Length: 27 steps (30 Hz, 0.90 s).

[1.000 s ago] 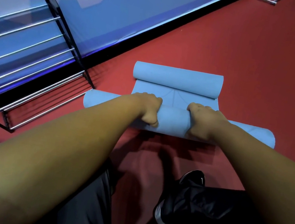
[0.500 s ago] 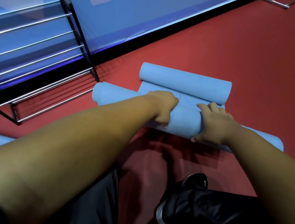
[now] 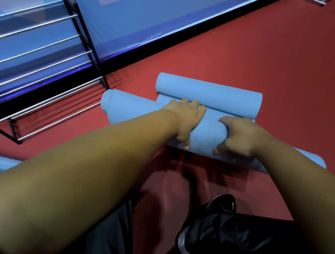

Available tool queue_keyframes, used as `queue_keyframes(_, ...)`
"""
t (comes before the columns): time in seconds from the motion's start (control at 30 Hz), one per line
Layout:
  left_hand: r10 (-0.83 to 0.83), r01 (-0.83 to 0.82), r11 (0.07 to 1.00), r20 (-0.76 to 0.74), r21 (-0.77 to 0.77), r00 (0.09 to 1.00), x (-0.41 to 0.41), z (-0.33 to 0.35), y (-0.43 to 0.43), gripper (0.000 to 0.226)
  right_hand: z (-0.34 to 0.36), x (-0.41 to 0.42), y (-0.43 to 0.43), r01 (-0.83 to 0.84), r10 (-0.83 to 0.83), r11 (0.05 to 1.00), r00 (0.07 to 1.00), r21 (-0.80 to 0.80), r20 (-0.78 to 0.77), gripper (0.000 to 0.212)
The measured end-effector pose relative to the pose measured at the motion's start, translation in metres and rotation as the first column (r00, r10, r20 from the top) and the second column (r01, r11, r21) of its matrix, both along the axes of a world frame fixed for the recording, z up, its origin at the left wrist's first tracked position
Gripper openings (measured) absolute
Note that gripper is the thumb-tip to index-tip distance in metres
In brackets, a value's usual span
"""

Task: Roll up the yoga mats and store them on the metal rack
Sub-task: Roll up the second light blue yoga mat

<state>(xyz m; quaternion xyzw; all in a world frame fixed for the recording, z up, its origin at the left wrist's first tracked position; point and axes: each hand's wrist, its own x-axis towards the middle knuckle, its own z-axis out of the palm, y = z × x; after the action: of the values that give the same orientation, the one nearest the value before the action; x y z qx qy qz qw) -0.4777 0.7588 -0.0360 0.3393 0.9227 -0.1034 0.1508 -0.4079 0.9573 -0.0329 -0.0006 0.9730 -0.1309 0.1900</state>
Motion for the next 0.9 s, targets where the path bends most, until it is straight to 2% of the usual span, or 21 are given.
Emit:
queue_keyframes(0.07,0.029,-0.031,0.997,0.040,0.069,0.999,-0.004,0.001,0.000,0.086,0.000,0.002,0.000,-0.020,0.020,1.000,1.000,-0.014,0.001,0.067)
queue_keyframes(0.1,0.046,-0.052,0.994,0.071,0.096,0.996,-0.005,0.002,-0.001,0.082,0.000,0.003,-0.001,-0.032,0.032,0.999,0.999,-0.009,0.006,0.075)
queue_keyframes(0.2,0.095,-0.119,0.985,0.173,0.128,0.980,-0.011,0.001,-0.005,0.073,-0.005,0.004,-0.002,-0.064,0.064,0.993,0.998,0.096,0.007,0.117)
queue_keyframes(0.3,0.120,-0.158,0.977,0.241,0.143,0.963,-0.013,0.001,-0.007,0.068,-0.013,0.006,-0.004,-0.111,0.124,0.976,0.991,0.185,-0.057,0.132)
queue_keyframes(0.37,0.131,-0.172,0.975,0.267,0.137,0.955,-0.014,0.001,-0.008,0.071,-0.013,0.007,-0.008,-0.113,0.130,0.974,0.989,0.196,-0.077,0.130)
queue_keyframes(0.47,0.143,-0.168,0.983,0.263,0.078,0.954,-0.014,-0.003,-0.009,0.076,-0.005,0.004,-0.014,-0.104,0.116,0.978,0.992,0.181,-0.057,0.113)
queue_keyframes(0.53,0.111,-0.118,0.993,0.208,0.022,0.972,-0.012,-0.003,-0.009,0.084,0.002,0.003,-0.016,-0.100,0.106,0.980,0.994,0.170,-0.026,0.102)
queue_keyframes(0.63,0.036,-0.033,0.999,0.100,-0.033,0.994,-0.007,0.001,-0.008,0.103,0.009,0.002,-0.015,-0.071,0.070,0.990,0.997,0.118,0.019,0.100)
queue_keyframes(0.7,0.030,-0.030,1.000,0.074,-0.006,0.997,-0.006,0.003,-0.005,0.098,0.009,0.002,-0.014,-0.058,0.056,0.994,0.998,0.096,0.031,0.104)
queue_keyframes(0.77,0.055,-0.060,0.997,0.098,0.053,0.994,-0.008,0.006,-0.003,0.083,0.006,0.001,-0.011,-0.069,0.066,0.993,0.997,0.095,0.028,0.111)
queue_keyframes(0.9,0.128,-0.146,0.986,0.199,0.080,0.972,-0.013,0.010,-0.008,0.066,-0.001,0.004,-0.009,-0.118,0.125,0.970,0.992,0.212,-0.019,0.124)
